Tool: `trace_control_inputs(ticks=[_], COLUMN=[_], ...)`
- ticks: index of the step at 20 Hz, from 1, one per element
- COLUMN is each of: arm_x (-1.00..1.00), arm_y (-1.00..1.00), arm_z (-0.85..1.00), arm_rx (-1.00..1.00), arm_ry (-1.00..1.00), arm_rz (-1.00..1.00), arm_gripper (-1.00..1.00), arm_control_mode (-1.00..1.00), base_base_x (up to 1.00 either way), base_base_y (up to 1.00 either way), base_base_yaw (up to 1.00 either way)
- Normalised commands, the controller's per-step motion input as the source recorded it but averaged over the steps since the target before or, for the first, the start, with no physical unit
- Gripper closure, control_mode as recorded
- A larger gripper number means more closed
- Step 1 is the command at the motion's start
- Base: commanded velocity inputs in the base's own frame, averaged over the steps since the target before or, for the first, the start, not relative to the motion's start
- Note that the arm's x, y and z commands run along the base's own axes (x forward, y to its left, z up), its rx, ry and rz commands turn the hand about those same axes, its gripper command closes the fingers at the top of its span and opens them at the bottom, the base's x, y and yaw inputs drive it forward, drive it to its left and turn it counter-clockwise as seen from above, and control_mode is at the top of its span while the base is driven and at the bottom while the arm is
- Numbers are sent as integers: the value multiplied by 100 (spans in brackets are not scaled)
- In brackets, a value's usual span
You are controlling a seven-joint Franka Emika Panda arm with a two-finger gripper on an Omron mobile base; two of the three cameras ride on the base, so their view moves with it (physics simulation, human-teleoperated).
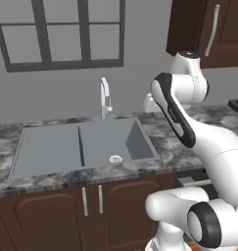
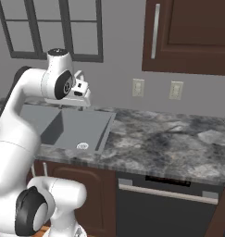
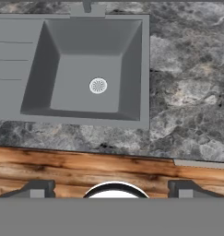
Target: Open the dishwasher door and pull out the top rack.
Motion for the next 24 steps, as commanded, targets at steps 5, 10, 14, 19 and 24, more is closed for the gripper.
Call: trace_control_inputs(ticks=[5, 10, 14, 19, 24], arm_x=[0, 0, 0, 0, 0], arm_y=[0, 0, 0, 0, 0], arm_z=[0, 0, 0, 0, 0], arm_rx=[0, 0, 0, 0, 0], arm_ry=[0, 0, 0, 0, 0], arm_rz=[0, 0, 0, 0, 0], arm_gripper=[-100, -100, -100, -100, -100], arm_control_mode=[100, 100, 100, 100, 100], base_base_x=[-7, -32, -27, -26, -5], base_base_y=[-3, 5, 1, 8, 32], base_base_yaw=[-24, -53, -48, -42, -24])
